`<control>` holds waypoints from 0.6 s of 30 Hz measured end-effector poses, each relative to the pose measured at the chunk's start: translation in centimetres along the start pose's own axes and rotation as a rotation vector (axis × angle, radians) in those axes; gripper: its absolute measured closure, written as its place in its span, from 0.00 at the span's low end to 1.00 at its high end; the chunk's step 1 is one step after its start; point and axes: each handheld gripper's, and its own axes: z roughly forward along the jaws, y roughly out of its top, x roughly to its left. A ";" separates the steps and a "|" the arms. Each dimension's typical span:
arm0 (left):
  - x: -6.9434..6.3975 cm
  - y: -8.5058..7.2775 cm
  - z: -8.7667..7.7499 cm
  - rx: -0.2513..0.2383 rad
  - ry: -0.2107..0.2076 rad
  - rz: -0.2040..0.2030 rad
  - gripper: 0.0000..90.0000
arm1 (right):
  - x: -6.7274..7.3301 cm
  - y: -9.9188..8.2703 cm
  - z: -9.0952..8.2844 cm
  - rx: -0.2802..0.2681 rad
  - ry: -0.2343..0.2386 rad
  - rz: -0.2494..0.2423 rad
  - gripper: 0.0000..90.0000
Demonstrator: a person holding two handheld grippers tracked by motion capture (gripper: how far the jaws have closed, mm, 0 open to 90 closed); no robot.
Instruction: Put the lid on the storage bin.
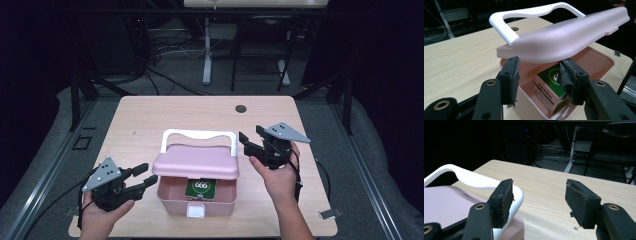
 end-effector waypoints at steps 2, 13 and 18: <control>0.0 -0.3 0.0 0.006 0.000 -0.003 0.57 | 0.0 0.0 0.0 0.000 0.000 -0.001 0.43; -0.1 -1.5 0.3 0.014 -0.007 -0.018 0.58 | -0.1 0.0 0.0 0.002 0.000 0.003 0.43; -0.1 -2.1 0.4 0.020 -0.007 -0.026 0.58 | -0.1 0.0 0.1 0.005 -0.002 0.001 0.43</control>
